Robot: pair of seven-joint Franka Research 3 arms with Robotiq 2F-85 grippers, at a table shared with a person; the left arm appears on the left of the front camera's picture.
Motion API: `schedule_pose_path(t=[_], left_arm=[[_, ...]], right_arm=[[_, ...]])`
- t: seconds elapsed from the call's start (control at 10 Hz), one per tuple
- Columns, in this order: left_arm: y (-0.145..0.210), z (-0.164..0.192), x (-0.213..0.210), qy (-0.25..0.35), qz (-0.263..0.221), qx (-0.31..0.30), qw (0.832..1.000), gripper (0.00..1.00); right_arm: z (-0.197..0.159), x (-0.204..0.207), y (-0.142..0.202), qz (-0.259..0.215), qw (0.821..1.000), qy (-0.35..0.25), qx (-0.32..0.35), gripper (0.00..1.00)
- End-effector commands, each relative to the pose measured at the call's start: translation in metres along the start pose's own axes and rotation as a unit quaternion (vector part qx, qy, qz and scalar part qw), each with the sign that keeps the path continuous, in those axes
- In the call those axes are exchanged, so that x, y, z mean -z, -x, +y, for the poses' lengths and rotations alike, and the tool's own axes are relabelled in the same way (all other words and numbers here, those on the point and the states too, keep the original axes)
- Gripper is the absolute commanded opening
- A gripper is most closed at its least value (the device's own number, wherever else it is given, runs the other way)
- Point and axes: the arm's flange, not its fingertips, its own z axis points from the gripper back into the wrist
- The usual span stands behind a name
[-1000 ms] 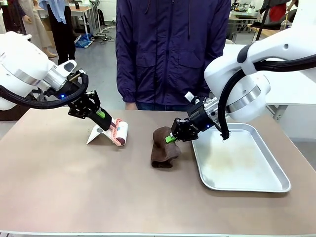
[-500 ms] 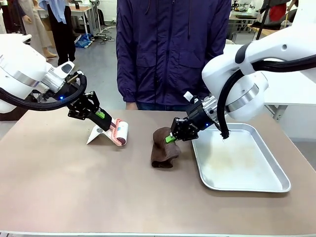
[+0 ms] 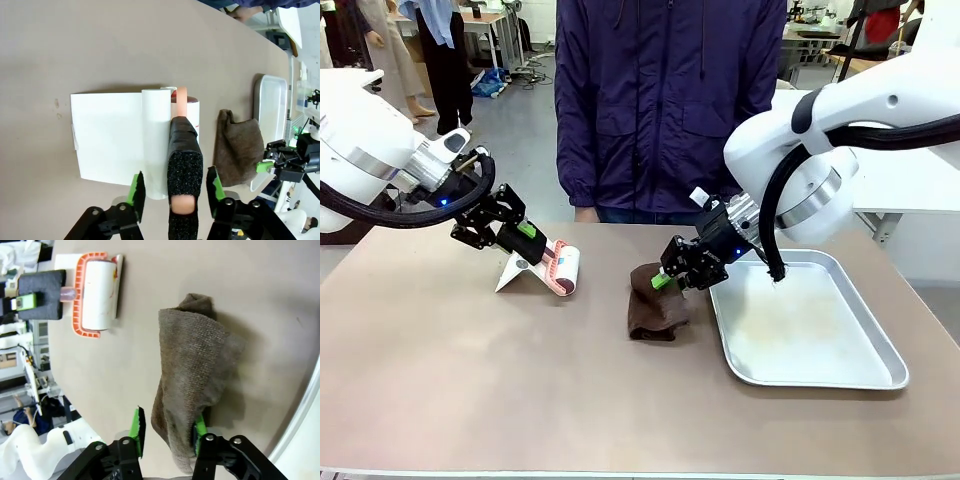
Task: Clean the surface of the table.
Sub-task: Return the Lint Roller and towel to their original positions.
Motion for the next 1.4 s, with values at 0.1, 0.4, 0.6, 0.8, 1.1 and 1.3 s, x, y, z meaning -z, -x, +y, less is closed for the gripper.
schedule_pose_path(t=[0.1, 0.4, 0.6, 0.8, 1.1, 1.3], left_arm=[[0.008, -0.001, -0.011, 0.014, -0.019, 0.014, 1.000, 1.00], [0.020, -0.009, -0.034, 0.029, -0.048, 0.030, 0.998, 1.00], [0.033, -0.012, -0.057, 0.034, -0.079, 0.039, 0.996, 1.00], [0.057, -0.017, -0.088, 0.048, -0.119, 0.052, 0.990, 1.00], [0.109, -0.012, -0.135, 0.109, -0.116, 0.066, 0.985, 1.00], [0.157, 0.003, -0.157, 0.206, -0.031, 0.094, 0.974, 1.00]], right_arm=[[0.006, -0.003, -0.006, 0.002, 0.998, 0.057, 0.012, 1.00], [0.014, -0.018, -0.005, -0.019, 0.991, 0.133, 0.007, 1.00], [0.012, -0.034, -0.001, -0.056, 0.989, 0.136, 0.018, 1.00], [0.008, -0.053, 0.009, -0.091, 0.990, 0.102, 0.019, 1.00], [-0.004, -0.082, 0.038, -0.090, 0.996, -0.017, 0.002, 1.00], [-0.020, -0.104, 0.068, -0.072, 0.991, -0.108, -0.032, 1.00]])
